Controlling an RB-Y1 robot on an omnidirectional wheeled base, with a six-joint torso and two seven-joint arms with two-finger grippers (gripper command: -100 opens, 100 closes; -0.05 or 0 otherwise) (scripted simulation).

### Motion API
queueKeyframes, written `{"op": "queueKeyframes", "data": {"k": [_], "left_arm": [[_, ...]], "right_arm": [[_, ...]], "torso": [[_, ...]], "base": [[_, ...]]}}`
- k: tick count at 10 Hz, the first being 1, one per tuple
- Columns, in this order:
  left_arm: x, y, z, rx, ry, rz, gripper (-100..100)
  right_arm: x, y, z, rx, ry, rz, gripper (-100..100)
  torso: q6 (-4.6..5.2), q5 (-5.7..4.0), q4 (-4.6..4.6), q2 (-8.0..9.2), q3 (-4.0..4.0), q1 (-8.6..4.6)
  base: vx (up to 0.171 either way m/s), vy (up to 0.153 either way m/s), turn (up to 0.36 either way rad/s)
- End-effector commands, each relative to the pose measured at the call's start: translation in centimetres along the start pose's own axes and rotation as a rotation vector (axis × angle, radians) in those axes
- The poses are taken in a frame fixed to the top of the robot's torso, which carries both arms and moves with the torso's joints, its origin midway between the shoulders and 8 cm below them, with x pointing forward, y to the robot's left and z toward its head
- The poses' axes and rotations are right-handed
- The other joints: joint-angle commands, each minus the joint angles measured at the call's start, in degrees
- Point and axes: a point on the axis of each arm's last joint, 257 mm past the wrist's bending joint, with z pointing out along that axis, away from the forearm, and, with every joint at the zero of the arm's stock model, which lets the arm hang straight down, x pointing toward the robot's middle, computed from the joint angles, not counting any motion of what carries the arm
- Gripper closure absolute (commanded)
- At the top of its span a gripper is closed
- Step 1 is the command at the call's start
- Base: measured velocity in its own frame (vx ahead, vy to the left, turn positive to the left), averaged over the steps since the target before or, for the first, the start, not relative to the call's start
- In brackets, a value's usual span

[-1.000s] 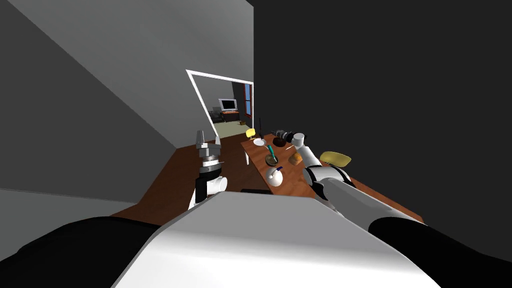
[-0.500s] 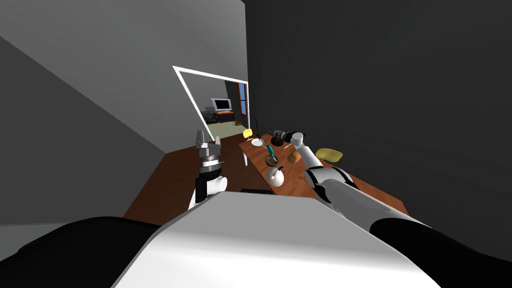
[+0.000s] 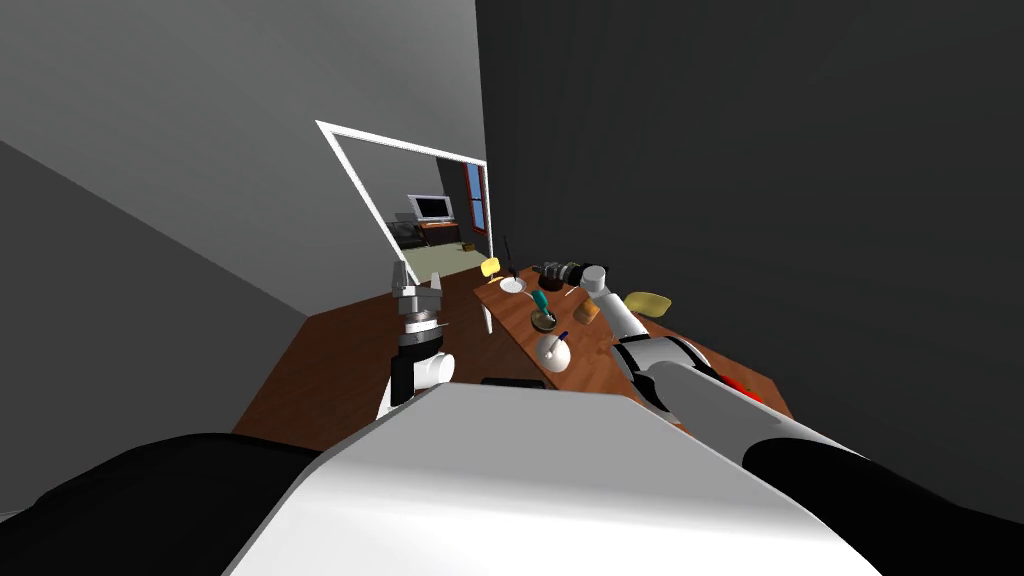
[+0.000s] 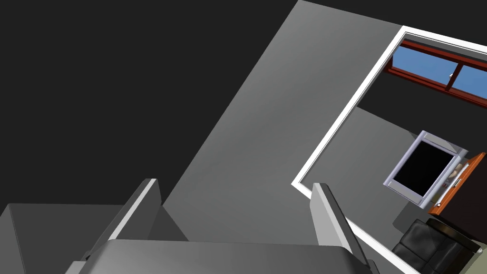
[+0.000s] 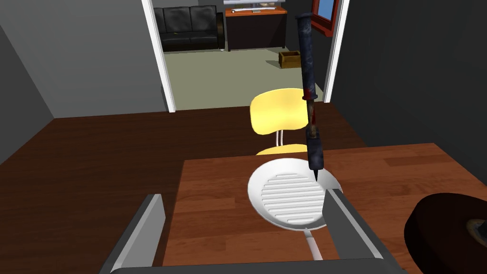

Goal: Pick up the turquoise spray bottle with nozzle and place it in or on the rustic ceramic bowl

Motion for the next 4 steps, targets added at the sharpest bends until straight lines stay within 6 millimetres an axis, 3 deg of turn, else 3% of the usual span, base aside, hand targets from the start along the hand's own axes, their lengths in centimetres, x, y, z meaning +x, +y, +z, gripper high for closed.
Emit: {"op": "queueKeyframes", "data": {"k": [1,4], "left_arm": [[0.0,0.0,0.0,0.0,0.0,0.0,0],[0.0,0.0,0.0,0.0,0.0,0.0,0]], "right_arm": [[0.0,0.0,0.0,0.0,0.0,0.0,0],[0.0,0.0,0.0,0.0,0.0,0.0,0]], "torso": [[0.0,0.0,0.0,0.0,0.0,0.0],[0.0,-0.01,0.0,0.01,0.0,-0.05]], "base": [[0.0,0.0,0.0],[0.0,0.0,0.0]]}}
